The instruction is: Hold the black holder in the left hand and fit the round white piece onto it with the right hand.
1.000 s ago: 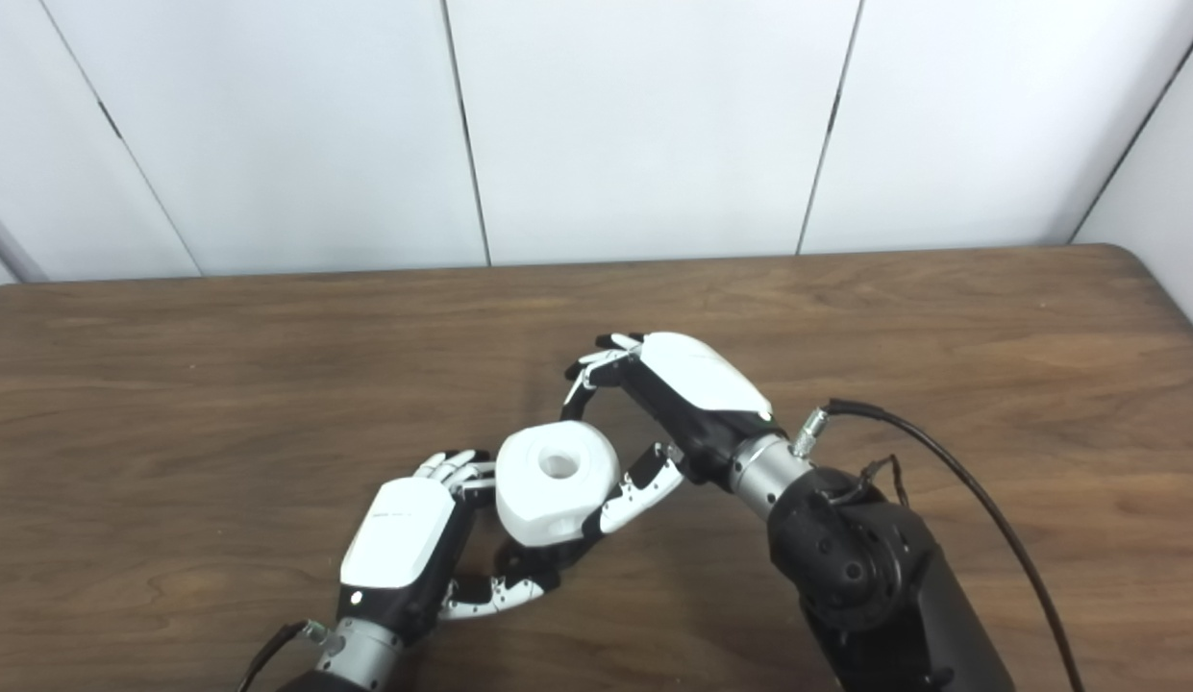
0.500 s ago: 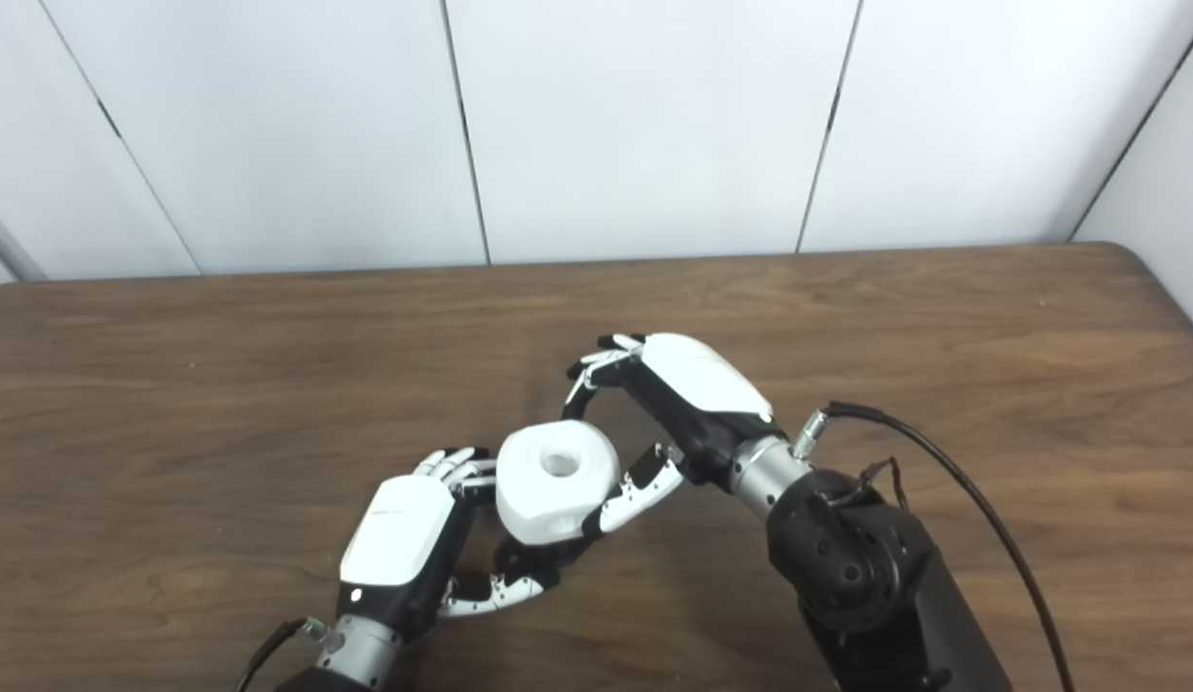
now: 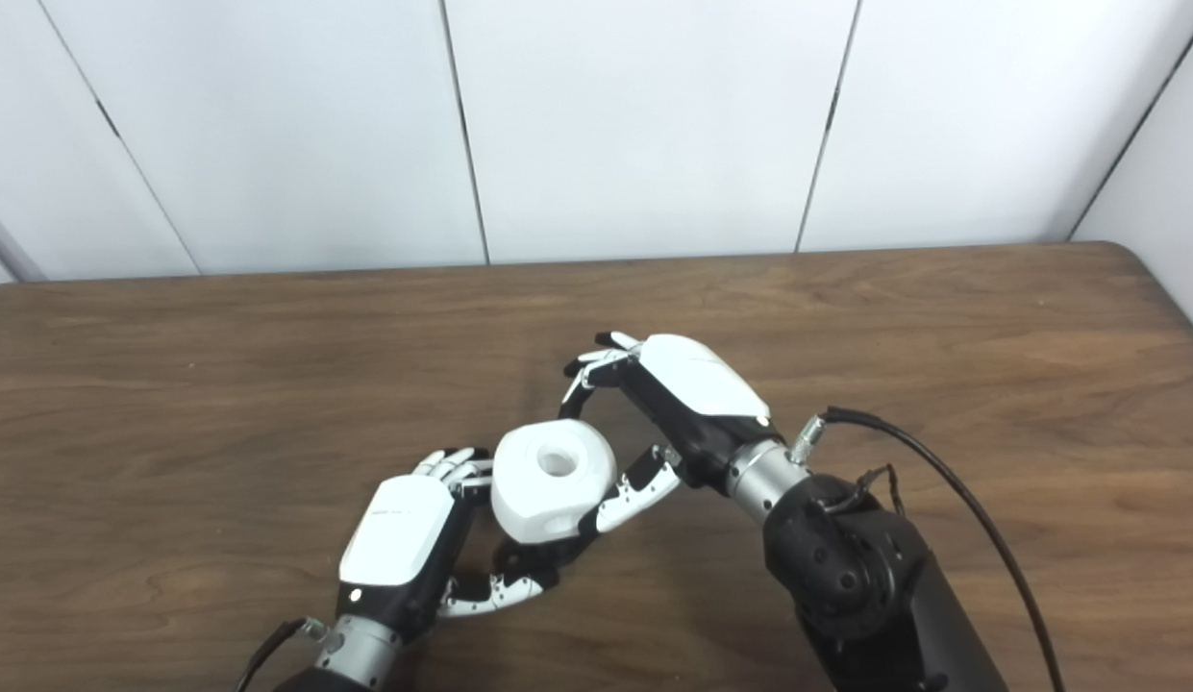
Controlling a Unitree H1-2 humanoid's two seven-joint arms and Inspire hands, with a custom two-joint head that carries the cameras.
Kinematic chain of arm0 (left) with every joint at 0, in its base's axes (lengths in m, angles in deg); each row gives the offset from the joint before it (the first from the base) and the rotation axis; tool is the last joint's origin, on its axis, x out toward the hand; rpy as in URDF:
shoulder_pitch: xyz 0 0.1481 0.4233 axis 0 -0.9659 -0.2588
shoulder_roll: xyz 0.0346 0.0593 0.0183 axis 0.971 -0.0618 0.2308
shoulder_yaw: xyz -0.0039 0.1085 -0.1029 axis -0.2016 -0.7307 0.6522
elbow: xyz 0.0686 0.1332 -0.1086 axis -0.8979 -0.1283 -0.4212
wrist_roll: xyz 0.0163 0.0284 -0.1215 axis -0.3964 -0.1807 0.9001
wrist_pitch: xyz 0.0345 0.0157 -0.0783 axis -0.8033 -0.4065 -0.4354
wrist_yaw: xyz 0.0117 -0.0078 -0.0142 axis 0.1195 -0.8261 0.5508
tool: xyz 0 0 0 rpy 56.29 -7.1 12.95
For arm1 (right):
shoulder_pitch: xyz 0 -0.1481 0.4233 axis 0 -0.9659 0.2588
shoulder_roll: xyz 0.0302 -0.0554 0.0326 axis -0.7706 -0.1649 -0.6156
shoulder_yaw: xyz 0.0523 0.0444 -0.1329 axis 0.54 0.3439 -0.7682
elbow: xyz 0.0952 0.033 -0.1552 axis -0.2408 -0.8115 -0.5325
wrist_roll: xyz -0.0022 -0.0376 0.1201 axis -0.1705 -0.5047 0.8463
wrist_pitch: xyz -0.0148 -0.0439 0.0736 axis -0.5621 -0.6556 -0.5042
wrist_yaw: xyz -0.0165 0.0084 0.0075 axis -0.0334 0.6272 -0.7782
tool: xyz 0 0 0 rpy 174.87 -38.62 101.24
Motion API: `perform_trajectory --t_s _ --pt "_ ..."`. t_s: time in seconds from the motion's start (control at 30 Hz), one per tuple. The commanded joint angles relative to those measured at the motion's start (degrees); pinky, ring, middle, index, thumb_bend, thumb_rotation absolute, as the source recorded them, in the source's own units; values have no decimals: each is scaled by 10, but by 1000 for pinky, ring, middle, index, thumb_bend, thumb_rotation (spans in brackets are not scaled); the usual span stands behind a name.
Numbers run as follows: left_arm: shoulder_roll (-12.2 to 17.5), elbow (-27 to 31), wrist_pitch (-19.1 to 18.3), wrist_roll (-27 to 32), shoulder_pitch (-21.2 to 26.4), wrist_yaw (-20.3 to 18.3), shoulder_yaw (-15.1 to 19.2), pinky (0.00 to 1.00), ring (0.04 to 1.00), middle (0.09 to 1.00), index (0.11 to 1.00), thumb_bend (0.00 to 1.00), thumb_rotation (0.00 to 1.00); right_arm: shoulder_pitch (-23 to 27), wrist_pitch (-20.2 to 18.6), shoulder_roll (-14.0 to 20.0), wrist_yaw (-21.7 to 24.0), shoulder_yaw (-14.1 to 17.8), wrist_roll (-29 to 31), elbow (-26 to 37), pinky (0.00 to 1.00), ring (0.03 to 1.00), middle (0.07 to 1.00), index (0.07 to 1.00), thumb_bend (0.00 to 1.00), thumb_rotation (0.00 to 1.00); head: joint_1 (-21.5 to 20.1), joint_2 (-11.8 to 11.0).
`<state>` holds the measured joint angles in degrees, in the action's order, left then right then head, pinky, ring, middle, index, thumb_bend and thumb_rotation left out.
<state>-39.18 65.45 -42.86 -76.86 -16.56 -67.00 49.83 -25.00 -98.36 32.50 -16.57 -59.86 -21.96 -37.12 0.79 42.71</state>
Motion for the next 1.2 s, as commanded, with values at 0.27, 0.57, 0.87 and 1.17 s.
perform_trajectory --t_s 0.27,0.57,0.87,1.17 --pt "2 4 1 -13 2 -12 -8 915 879 787 487 520 46 4 13 4 3 -7 4 -4 965 953 824 482 525 136 0 4" --pt "3 5 3 -13 3 -13 -7 913 878 786 487 520 47 3 10 5 7 -10 2 -4 965 947 820 481 525 135 -2 4" --pt "2 6 1 -12 2 -13 -6 908 874 785 487 520 46 4 19 7 0 -10 4 -9 922 954 820 481 525 135 -3 4" --pt "4 6 2 -12 1 -13 -6 910 874 784 487 520 47 9 19 9 1 -10 -1 -9 882 948 819 481 525 135 -4 3"
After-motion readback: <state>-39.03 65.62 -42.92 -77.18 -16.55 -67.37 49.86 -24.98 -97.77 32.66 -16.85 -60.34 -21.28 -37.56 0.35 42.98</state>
